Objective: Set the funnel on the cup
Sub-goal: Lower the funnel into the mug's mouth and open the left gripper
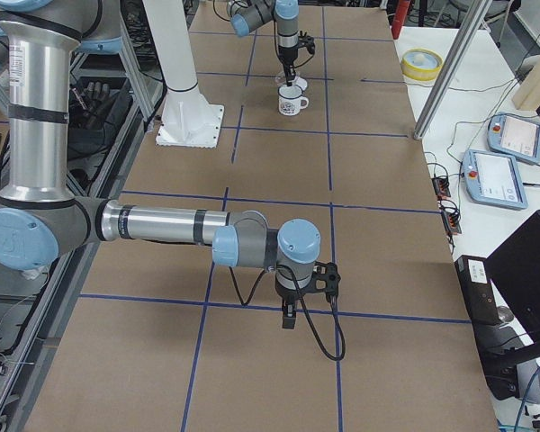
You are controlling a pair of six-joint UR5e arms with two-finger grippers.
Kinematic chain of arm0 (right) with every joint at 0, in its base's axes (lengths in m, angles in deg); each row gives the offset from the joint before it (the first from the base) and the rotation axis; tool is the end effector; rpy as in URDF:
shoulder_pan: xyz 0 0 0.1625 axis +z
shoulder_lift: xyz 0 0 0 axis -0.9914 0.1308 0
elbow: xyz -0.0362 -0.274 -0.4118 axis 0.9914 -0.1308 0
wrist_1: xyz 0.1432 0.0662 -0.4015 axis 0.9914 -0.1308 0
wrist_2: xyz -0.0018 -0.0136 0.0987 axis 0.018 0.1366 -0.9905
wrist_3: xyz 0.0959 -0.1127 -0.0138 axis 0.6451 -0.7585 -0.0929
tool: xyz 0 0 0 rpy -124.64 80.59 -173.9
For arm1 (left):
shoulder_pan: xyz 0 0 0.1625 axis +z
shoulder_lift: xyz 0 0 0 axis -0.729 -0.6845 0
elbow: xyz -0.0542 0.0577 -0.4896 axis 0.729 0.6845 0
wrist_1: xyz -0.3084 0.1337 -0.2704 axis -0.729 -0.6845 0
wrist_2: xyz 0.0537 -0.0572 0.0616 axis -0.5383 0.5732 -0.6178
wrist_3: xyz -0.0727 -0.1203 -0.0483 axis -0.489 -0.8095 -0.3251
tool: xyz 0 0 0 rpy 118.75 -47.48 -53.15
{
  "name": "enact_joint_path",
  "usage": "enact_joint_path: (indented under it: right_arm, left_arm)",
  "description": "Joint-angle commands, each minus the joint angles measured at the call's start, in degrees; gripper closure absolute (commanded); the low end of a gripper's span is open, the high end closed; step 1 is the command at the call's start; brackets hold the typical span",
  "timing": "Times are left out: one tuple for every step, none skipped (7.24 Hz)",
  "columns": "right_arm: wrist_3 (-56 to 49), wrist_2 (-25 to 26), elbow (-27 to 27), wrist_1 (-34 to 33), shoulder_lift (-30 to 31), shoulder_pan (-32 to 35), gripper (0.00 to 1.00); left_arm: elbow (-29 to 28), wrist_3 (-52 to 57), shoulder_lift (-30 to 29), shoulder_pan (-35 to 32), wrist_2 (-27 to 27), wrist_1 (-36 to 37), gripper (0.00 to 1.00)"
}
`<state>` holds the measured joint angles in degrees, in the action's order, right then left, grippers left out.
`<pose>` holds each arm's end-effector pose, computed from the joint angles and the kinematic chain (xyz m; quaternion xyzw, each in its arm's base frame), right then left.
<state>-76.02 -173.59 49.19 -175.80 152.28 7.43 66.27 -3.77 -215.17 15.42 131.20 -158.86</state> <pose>0.0346 -0.4549 0.7778 -0.0092 -0.3519 0.0052 0.9360 0.5676 -0.4521 0.1996 -0.0128 0.3806 -0.1465 0.9130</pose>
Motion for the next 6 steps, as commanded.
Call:
enact_joint_path:
  right_arm:
    - [0.0,0.0,0.0,0.0,0.0,0.0,0.0]
    - [0.0,0.0,0.0,0.0,0.0,0.0,0.0]
    - [0.0,0.0,-0.1,0.0,0.0,0.0,0.0]
    - [0.0,0.0,0.0,0.0,0.0,0.0,0.0]
    - [0.0,0.0,0.0,0.0,0.0,0.0,0.0]
    - [0.0,0.0,0.0,0.0,0.0,0.0,0.0]
  left_arm:
    - [0.1,0.1,0.2,0.2,0.1,0.3,1.0]
    - [0.1,0.1,0.2,0.4,0.0,0.6,1.0]
    - [0.0,0.1,0.1,0.6,0.0,0.6,1.0]
    - [-0.3,0.1,0.1,0.5,0.1,0.5,0.68]
    - [0.0,0.1,0.3,0.7,-0.1,0.5,0.01]
    - [0.0,0.1,0.2,0.7,-0.1,0.5,0.0]
